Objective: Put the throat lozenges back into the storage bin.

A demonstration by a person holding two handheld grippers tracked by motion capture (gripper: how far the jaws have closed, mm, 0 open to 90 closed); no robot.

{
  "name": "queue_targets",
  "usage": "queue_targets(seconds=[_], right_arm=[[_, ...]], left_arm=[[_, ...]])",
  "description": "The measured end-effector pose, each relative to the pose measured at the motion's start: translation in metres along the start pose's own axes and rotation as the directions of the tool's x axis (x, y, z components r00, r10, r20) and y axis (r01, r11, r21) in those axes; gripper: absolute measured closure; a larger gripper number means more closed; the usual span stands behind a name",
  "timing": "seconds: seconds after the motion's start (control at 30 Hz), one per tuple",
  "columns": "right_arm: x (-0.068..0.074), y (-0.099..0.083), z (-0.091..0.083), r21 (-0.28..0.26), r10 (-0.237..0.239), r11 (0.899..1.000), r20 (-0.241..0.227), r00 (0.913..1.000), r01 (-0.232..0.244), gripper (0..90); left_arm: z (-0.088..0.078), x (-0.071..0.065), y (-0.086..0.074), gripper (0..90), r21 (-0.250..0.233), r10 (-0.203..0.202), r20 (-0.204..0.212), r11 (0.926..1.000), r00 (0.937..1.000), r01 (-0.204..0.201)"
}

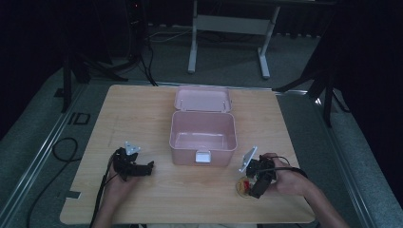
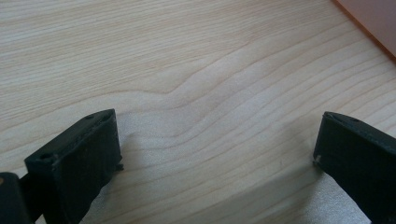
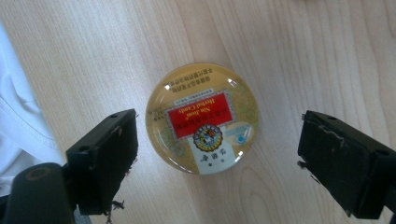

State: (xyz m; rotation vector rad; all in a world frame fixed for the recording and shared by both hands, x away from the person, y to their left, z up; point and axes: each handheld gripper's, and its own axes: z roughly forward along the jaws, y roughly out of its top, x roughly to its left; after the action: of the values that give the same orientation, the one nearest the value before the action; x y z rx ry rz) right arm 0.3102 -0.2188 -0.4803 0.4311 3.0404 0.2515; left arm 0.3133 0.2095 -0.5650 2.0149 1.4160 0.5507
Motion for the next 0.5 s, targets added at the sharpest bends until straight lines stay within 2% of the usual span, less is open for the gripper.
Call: queue_targets(seconds=[0.5], right_arm=[[0.004,0.004,0.013,0.035,-0.027,0.999,-0.037,0.9989,0.028,11.9]], left_arm=[[0.000,0.000,0.000,0.8,0.000,-0.001,0.000,1.0000,1.0000,0.001]])
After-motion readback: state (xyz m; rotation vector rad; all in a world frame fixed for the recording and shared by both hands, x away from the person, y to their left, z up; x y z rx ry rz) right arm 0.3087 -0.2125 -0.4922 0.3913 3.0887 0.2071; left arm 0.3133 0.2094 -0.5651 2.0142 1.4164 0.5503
